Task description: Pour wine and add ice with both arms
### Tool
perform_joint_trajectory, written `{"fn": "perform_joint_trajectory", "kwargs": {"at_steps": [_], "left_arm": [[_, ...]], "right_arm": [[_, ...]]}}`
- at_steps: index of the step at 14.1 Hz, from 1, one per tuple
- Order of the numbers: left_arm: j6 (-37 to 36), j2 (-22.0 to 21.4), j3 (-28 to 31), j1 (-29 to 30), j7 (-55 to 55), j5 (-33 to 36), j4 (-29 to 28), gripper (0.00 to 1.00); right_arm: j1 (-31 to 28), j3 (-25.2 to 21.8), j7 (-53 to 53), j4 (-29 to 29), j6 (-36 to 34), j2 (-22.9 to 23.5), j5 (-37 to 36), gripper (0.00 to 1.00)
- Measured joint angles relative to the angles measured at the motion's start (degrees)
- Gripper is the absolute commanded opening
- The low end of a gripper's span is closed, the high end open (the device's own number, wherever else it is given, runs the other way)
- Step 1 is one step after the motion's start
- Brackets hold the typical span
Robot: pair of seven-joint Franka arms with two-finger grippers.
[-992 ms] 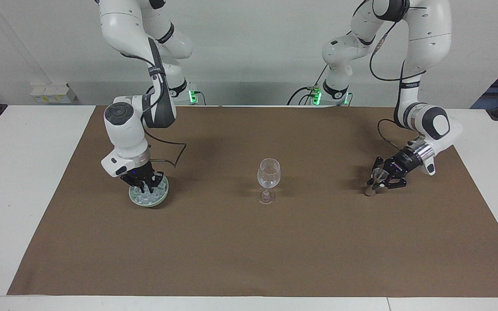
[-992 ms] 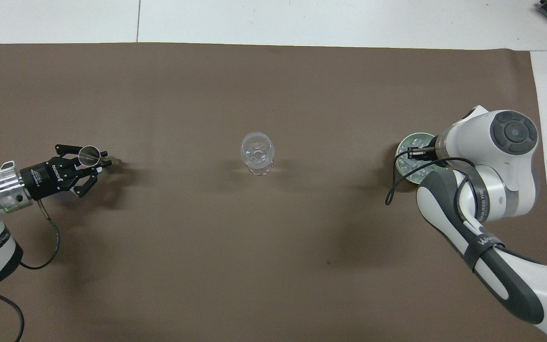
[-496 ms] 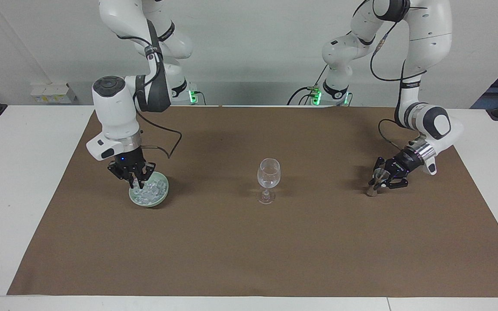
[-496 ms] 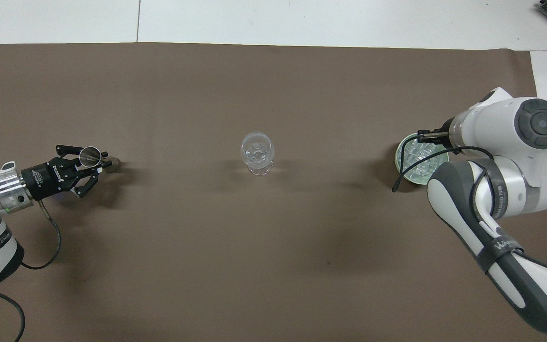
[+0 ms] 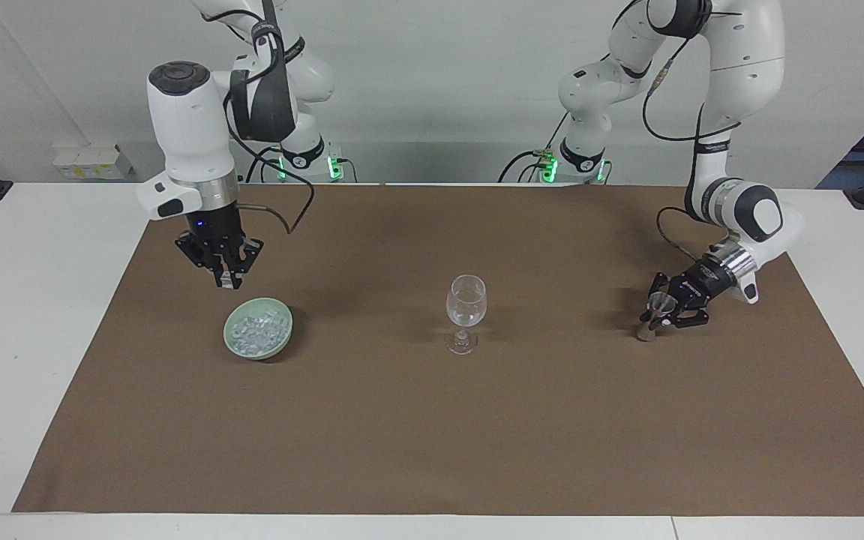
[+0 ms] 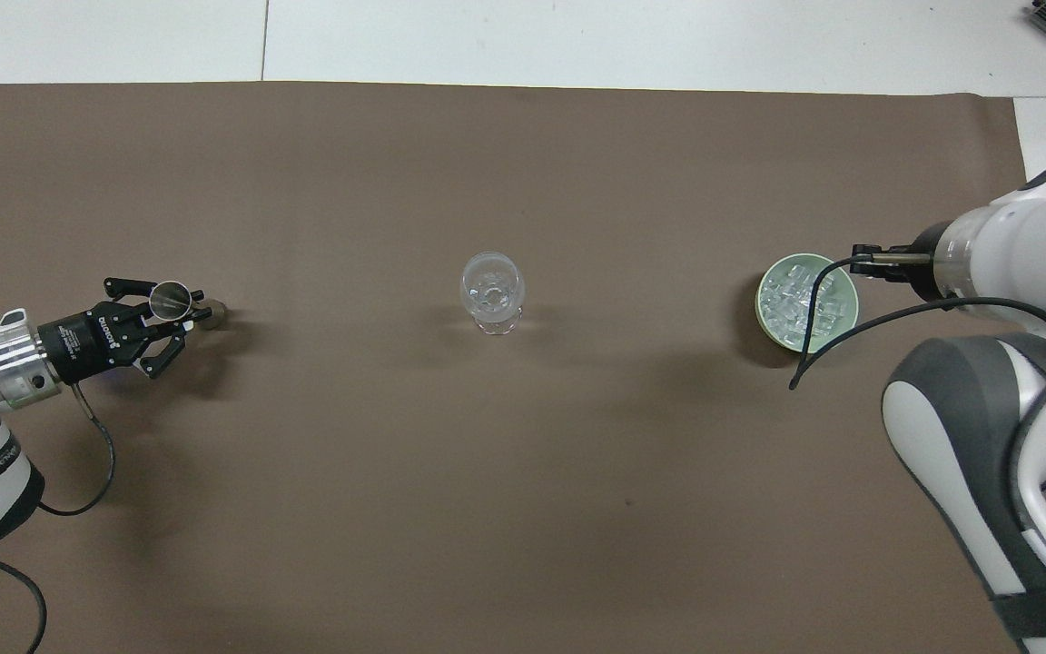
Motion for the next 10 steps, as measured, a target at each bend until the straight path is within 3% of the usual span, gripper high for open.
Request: {"fn": "perform_joint_trajectory", "kwargs": {"at_steps": [2,6,10], "left_arm": [[0.1,0.0,0.0,0.0,0.0,0.0,0.0,0.03],[0.3,0.2,0.0,0.0,0.0,0.0,0.0,0.23],[0.4,0.3,0.0,0.0,0.1,0.0,0.0,0.32]], "right_arm": [[0.1,0.0,0.1,0.1,-0.5,-1.1,1.2,0.00],[0.5,0.1,0.4,1.9,-0.8,-1.1,3.4,0.00],[0.5,0.7,0.5,3.1,-1.2,-0.4,4.5,0.00]]}}
